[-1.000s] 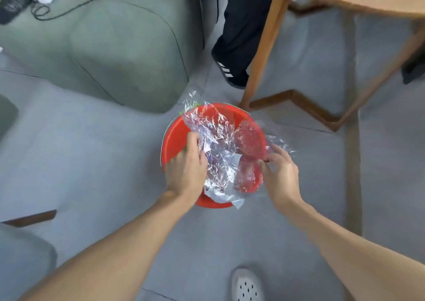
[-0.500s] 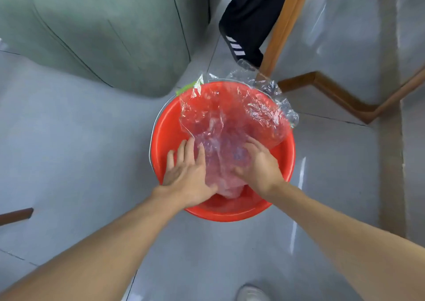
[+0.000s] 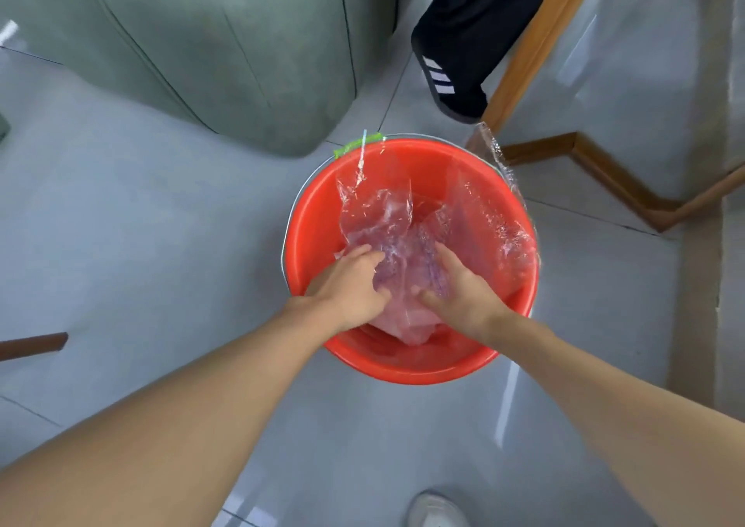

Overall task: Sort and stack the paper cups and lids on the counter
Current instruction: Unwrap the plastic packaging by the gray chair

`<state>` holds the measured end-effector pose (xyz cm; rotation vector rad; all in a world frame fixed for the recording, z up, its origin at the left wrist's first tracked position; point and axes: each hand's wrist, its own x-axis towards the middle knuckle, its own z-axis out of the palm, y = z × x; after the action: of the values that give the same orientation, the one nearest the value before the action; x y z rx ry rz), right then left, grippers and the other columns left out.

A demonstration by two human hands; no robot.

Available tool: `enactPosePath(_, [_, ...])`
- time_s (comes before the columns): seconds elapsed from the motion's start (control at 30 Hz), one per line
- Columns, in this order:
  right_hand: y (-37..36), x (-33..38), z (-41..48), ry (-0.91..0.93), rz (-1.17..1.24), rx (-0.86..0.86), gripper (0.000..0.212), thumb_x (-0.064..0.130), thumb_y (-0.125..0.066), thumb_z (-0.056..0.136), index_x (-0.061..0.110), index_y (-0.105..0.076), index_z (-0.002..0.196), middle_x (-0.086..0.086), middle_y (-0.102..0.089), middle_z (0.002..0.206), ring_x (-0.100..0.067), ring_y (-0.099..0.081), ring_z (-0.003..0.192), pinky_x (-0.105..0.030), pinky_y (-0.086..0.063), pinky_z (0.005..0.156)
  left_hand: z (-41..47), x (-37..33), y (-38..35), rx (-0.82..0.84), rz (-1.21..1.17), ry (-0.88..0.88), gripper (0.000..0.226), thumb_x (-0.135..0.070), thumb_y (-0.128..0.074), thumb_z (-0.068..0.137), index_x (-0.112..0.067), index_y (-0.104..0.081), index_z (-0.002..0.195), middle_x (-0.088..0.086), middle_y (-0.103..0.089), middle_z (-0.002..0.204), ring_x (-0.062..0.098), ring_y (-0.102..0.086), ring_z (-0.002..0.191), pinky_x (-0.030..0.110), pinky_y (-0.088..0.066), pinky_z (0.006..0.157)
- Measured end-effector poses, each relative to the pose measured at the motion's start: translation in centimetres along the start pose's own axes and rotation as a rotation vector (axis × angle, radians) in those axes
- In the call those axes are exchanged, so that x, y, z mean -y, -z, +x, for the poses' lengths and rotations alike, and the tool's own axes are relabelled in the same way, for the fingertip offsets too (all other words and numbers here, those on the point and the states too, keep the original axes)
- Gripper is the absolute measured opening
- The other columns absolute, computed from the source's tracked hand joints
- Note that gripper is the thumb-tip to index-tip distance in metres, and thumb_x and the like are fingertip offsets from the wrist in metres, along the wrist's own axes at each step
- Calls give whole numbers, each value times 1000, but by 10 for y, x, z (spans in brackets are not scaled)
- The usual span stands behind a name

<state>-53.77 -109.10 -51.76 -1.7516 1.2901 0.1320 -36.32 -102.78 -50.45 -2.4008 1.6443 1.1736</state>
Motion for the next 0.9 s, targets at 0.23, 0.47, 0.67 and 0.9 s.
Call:
enactPosePath(0.23, [45, 83, -80, 130, -107, -32, 60, 34, -55, 92, 23, -33, 147, -5, -53, 141, -31, -48, 129, -41, -40, 106, -100, -25, 86, -135, -92, -14, 33, -18, -58, 94, -13, -66, 126, 4, -56, 136, 25, -57, 125, 24, -42, 100])
enactPosePath(0.47, [75, 270, -179, 412, -98, -89, 39, 19, -56, 92, 11, -51, 130, -9, -58, 121, -28, -56, 112, -41, -45, 95, -263, -4, 234, -276, -52, 125, 32, -32, -50, 98, -27, -61, 127, -5, -57, 132, 22, -58, 118, 34, -45, 91])
enactPosePath(0.67, [36, 441, -258, 653, -130, -18, 31, 22, -56, 92, 16, -58, 122, -1, -59, 112, -17, -59, 88, -33, -46, 86, -423, 58, 333, -430, -63, 256, 34, -32, -51, 97, -27, -61, 129, -6, -59, 136, 22, -59, 119, 36, -49, 92])
enactPosePath(0.9, [-86, 609, -359, 949, -249, 169, 25, 18, -56, 92, 14, -62, 116, -3, -62, 117, -15, -58, 85, -28, -45, 86, -630, 180, 370, -654, -163, 536, 32, -30, -51, 98, -25, -63, 127, -4, -65, 126, 22, -62, 112, 37, -52, 93])
